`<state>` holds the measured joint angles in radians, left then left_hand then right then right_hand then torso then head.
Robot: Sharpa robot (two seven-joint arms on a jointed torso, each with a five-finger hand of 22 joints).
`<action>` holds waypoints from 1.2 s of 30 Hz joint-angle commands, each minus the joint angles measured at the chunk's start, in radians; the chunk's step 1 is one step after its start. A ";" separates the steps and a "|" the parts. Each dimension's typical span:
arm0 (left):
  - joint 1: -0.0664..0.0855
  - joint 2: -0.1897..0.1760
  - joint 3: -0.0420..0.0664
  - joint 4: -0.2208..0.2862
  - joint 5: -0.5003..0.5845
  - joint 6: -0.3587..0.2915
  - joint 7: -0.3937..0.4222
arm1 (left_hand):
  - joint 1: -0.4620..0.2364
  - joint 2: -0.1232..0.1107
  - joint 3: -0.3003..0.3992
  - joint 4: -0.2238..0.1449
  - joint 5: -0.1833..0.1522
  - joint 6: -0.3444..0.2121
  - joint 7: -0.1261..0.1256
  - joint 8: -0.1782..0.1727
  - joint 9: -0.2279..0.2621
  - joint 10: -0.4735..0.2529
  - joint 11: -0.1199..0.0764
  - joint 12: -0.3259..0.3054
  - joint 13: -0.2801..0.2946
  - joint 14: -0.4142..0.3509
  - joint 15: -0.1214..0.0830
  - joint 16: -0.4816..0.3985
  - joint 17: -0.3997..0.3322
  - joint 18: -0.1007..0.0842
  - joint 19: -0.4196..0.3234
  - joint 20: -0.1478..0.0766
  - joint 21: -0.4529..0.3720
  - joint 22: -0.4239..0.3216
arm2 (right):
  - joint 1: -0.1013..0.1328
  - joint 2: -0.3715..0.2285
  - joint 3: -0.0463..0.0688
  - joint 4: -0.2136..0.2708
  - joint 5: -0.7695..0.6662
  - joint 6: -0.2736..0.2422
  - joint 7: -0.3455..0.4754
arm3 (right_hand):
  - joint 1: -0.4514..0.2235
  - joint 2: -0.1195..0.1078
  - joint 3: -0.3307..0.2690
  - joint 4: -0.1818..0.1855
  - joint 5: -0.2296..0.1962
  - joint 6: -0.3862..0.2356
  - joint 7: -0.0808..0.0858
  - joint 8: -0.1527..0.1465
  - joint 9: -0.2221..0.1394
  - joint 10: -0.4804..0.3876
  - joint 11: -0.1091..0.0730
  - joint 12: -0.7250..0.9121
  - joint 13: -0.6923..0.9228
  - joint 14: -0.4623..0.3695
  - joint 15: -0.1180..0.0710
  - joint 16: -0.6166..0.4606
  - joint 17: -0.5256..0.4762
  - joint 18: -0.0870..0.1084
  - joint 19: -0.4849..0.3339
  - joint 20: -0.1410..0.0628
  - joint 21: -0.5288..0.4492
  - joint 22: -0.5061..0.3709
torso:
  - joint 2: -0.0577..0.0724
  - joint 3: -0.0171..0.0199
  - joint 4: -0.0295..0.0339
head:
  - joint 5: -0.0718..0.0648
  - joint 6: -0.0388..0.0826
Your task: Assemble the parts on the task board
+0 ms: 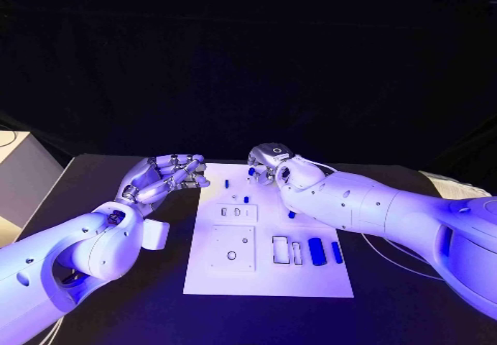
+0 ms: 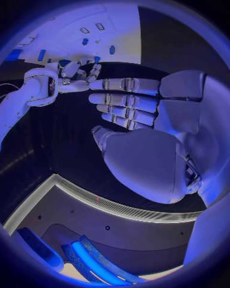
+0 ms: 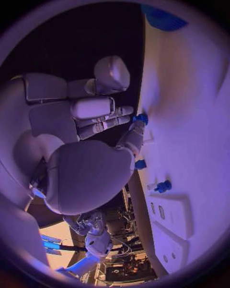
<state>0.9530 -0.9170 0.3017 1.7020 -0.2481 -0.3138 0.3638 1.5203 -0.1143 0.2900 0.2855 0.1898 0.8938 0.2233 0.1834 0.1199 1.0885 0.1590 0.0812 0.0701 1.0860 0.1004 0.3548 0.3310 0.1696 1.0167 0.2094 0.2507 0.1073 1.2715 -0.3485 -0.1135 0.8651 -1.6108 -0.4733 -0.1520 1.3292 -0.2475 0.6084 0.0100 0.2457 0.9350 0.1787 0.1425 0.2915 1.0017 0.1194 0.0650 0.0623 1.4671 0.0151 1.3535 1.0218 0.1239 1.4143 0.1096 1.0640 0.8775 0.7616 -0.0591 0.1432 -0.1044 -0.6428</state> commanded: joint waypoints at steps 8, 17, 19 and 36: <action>0.001 -0.003 0.001 0.000 -0.004 0.019 0.002 | 0.000 -0.006 0.007 0.001 -0.006 0.008 0.001 -0.005 -0.002 0.006 0.001 -0.003 -0.001 -0.005 0.002 0.006 0.002 0.013 0.003 0.000 0.005 0.002 | 0.004 -0.071 0.000 0.075 0.005 -0.029 0.004 | 0.053 0.025 -0.128 0.004 0.000 -0.047 -0.009 -0.036 -0.010 -0.072 0.003 0.000 0.001 -0.003 0.009 -0.012 -0.021 0.007 -0.009 0.005 -0.030 -0.028 | 0.000 0.0024 -0.0040 | 0.004 0.003; 0.001 -0.010 0.001 -0.005 -0.004 0.021 0.003 | 0.000 -0.006 0.007 0.001 -0.006 0.008 0.001 -0.005 -0.002 0.006 0.001 -0.003 -0.001 -0.005 0.002 0.006 0.002 0.013 0.003 0.000 0.005 0.002 | 0.039 -0.224 0.006 0.219 0.102 -0.066 0.019 | 0.047 0.025 -0.096 0.032 0.014 -0.005 -0.009 -0.024 -0.009 0.100 -0.018 0.060 0.023 0.001 -0.007 -0.004 -0.013 0.005 -0.002 -0.008 -0.028 -0.019 | 0.000 0.0077 -0.0117 | 0.006 0.011; 0.001 -0.011 0.001 -0.006 -0.004 0.021 0.002 | 0.000 -0.006 0.007 0.001 -0.006 0.008 0.001 -0.005 -0.002 0.006 0.001 -0.003 -0.001 -0.005 0.002 0.006 0.002 0.013 0.003 0.000 0.005 0.002 | 0.046 -0.264 0.008 0.249 0.131 -0.062 0.029 | 0.041 0.027 -0.083 0.040 0.007 0.026 -0.014 -0.008 -0.002 0.223 -0.039 0.122 0.054 0.010 -0.021 0.012 0.021 0.003 0.005 -0.018 -0.010 0.005 | 0.000 0.0109 -0.0153 | 0.011 0.013; 0.000 -0.007 0.001 -0.022 -0.005 0.027 0.003 | 0.002 -0.009 0.011 0.000 -0.005 0.009 0.000 -0.006 -0.002 0.008 0.001 -0.005 -0.001 -0.005 0.000 0.011 0.007 0.014 0.005 -0.001 0.007 0.002 | 0.056 -0.375 0.018 0.265 0.378 0.144 0.015 | 0.027 0.003 -0.322 0.136 0.030 -0.059 -0.014 0.048 0.011 0.508 -0.040 1.463 1.444 0.084 -0.018 0.190 0.446 -0.064 0.089 -0.021 0.286 0.392 | 0.004 0.0191 -0.0180 | -0.006 0.011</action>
<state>0.9529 -0.9263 0.3019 1.6801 -0.2491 -0.3069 0.3611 1.5203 -0.1143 0.2955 0.2856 0.1898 0.8937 0.2233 0.1834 0.1189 1.0884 0.1591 0.0812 0.0702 1.0860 0.1004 0.3606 0.3372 0.1695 1.0167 0.2094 0.2546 0.1090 1.3276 -0.7242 -0.0964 1.1359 -1.3070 -0.4109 -0.1339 1.3547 -0.2478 0.2941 0.1432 0.2721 0.8818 0.1645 0.1857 0.3024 1.4694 0.0713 1.5239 1.3082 1.4647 -0.0087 1.5404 1.3082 0.0688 1.4661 0.0792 1.3448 1.2625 0.7652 -0.0403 0.1248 -0.1073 -0.6310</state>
